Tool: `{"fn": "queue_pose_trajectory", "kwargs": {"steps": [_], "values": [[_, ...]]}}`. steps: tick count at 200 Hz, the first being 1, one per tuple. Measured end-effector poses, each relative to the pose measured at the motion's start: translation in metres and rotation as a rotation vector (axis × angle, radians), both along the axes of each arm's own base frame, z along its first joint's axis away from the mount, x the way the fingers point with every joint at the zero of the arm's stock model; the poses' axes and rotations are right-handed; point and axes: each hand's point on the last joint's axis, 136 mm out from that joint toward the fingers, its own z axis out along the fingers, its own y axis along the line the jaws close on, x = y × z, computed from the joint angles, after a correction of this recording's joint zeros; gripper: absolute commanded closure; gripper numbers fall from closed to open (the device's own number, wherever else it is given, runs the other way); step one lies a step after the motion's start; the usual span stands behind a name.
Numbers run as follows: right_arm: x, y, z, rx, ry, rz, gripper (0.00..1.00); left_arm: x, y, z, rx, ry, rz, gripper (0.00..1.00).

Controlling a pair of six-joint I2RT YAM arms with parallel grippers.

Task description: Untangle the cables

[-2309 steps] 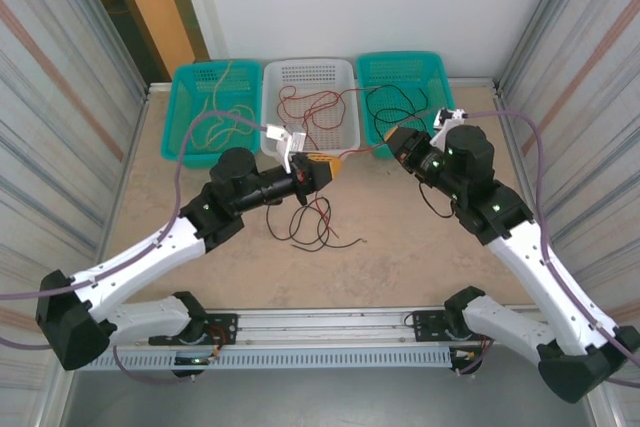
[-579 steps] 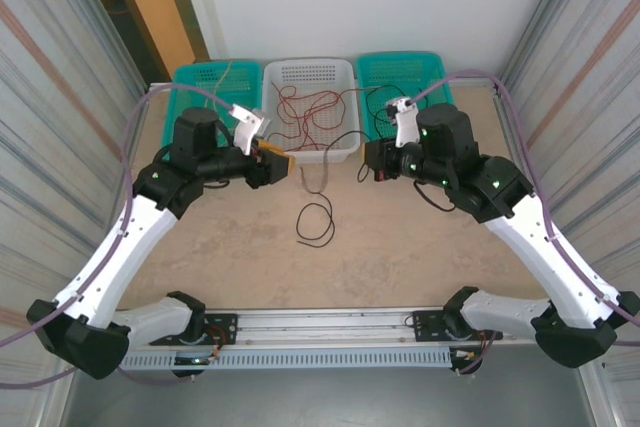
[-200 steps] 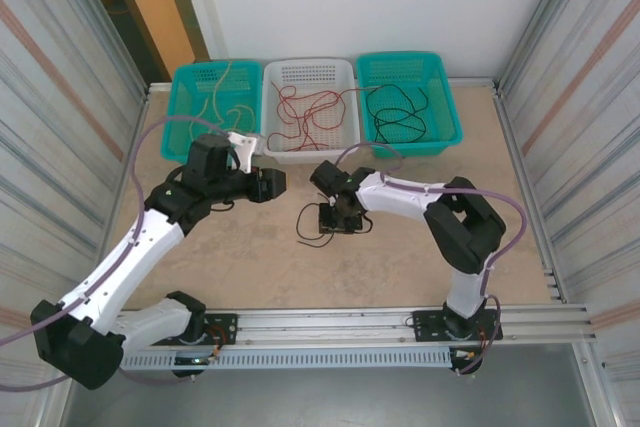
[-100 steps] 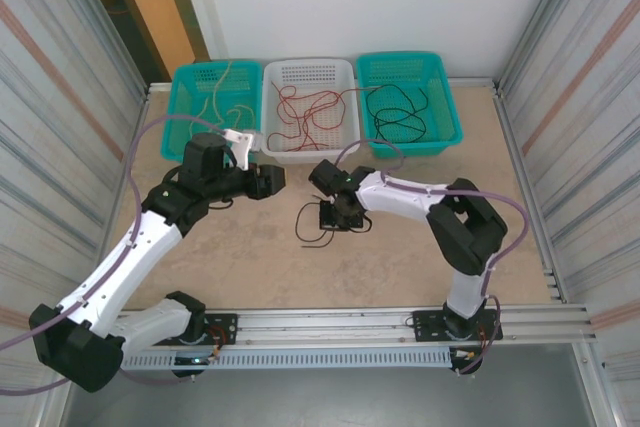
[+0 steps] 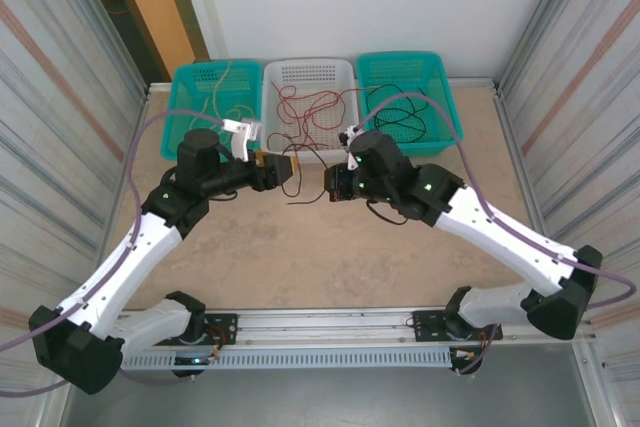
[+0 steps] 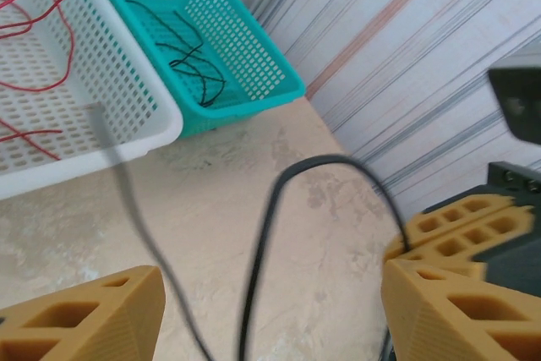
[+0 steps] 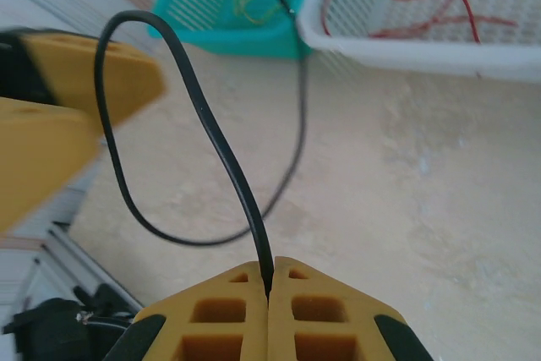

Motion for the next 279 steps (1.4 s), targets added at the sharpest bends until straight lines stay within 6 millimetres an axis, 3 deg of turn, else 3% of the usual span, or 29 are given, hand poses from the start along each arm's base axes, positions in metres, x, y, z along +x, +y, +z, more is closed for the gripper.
{"fn": "queue_pose_trajectory", "kwargs": {"steps": [25,73,90,104,135,158,179,198,215,224,253,279], "values": [[-0.002,0.003,0.027,0.056,-0.060,0.021,1.00,0.001,-0.005,-0.001,-0.015,0.012,-0.019,0.35],[-0.008,-0.001,0.052,0.100,-0.117,0.038,1.00,0.000,-0.009,0.002,-0.038,0.009,-0.043,0.50],[-0.008,-0.004,0.062,0.110,-0.143,0.036,1.00,-0.002,-0.012,-0.002,-0.040,0.018,-0.051,0.61],[-0.008,-0.006,0.070,0.120,-0.161,0.028,1.00,-0.004,-0.013,-0.007,-0.036,0.027,-0.059,0.76],[0.003,-0.022,0.081,0.097,-0.200,-0.041,1.00,-0.009,-0.015,-0.014,-0.024,0.046,-0.078,1.00],[0.026,-0.050,0.085,0.068,-0.198,-0.135,1.00,-0.019,-0.015,-0.019,-0.005,0.058,-0.112,1.00],[0.045,-0.068,0.090,0.045,-0.197,-0.191,0.86,-0.037,-0.021,-0.019,0.014,0.047,-0.177,1.00],[0.055,-0.072,0.087,0.000,-0.208,-0.194,0.64,-0.056,-0.022,-0.022,0.044,0.052,-0.224,1.00],[0.072,-0.085,0.080,-0.056,-0.212,-0.243,0.52,-0.066,-0.017,-0.022,0.059,0.056,-0.232,1.00],[0.082,-0.093,0.075,-0.095,-0.209,-0.269,0.39,-0.070,-0.014,-0.020,0.060,0.049,-0.233,1.00],[0.106,-0.114,0.056,-0.211,-0.169,-0.350,0.37,-0.076,-0.008,-0.016,0.070,0.060,-0.220,1.00],[0.090,-0.099,0.058,-0.220,-0.188,-0.281,0.35,-0.050,0.005,-0.014,0.016,0.154,-0.106,1.00]]}}
